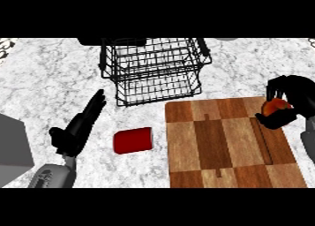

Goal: Pick the tomato from the cutting board and place it in the tiered basket

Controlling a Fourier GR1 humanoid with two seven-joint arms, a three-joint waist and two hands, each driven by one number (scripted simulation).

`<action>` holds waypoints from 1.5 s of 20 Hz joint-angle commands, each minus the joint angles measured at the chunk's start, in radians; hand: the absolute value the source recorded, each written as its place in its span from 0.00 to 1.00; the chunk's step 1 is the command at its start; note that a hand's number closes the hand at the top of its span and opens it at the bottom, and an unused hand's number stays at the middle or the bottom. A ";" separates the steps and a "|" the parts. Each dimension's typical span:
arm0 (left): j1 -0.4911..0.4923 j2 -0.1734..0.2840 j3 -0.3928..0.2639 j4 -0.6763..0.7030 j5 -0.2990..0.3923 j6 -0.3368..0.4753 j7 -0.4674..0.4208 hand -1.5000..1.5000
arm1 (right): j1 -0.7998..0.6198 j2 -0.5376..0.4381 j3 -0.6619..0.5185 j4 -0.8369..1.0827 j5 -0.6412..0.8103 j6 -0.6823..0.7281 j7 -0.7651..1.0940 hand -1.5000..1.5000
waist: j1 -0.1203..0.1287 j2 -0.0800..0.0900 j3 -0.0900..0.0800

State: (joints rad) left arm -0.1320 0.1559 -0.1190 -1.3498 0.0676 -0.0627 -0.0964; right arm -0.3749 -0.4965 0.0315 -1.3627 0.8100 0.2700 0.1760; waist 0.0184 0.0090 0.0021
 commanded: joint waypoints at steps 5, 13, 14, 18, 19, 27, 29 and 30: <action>0.042 -0.002 0.002 0.007 0.007 -0.017 -0.020 0.50 | -0.188 -0.009 -0.233 0.098 -0.343 0.117 -0.241 1.00 | -0.003 -0.008 -0.002; 0.027 -0.014 -0.003 -0.027 -0.022 0.002 0.003 0.50 | -0.512 -0.019 -0.249 0.123 -0.413 0.238 -0.061 1.00 | -0.001 -0.009 -0.003; 0.034 -0.009 0.015 0.003 -0.007 -0.016 -0.009 0.50 | -0.511 0.001 -0.243 0.115 -0.426 0.248 -0.039 1.00 | -0.007 -0.009 -0.003; -0.028 -0.028 0.012 -0.009 -0.013 0.001 0.054 0.50 | -0.661 0.077 -0.228 0.134 -0.442 0.224 0.109 1.00 | -0.007 -0.009 -0.003; -0.005 -0.018 0.011 -0.018 -0.030 0.012 0.043 0.50 | -0.688 0.127 -0.202 0.126 -0.419 0.187 0.186 1.00 | -0.005 -0.010 -0.003; -0.019 -0.004 0.035 0.034 -0.019 -0.036 -0.016 0.50 | -0.945 0.282 -0.156 0.389 -0.364 0.059 0.264 1.00 | 0.013 -0.001 -0.004; 0.008 -0.029 0.006 -0.014 -0.036 -0.012 0.025 0.50 | -0.950 0.280 -0.154 0.465 -0.348 0.038 0.205 1.00 | 0.009 -0.003 -0.003; 0.025 -0.013 0.016 -0.006 -0.035 -0.026 0.002 0.50 | -0.990 0.261 -0.162 0.493 -0.362 0.081 0.222 1.00 | 0.007 -0.004 -0.003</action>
State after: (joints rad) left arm -0.1294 0.1403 -0.1017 -1.3562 0.0416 -0.0824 -0.0812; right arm -1.2884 -0.2609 -0.1382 -0.9853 0.4343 0.3674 0.4068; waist 0.0256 0.0043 -0.0013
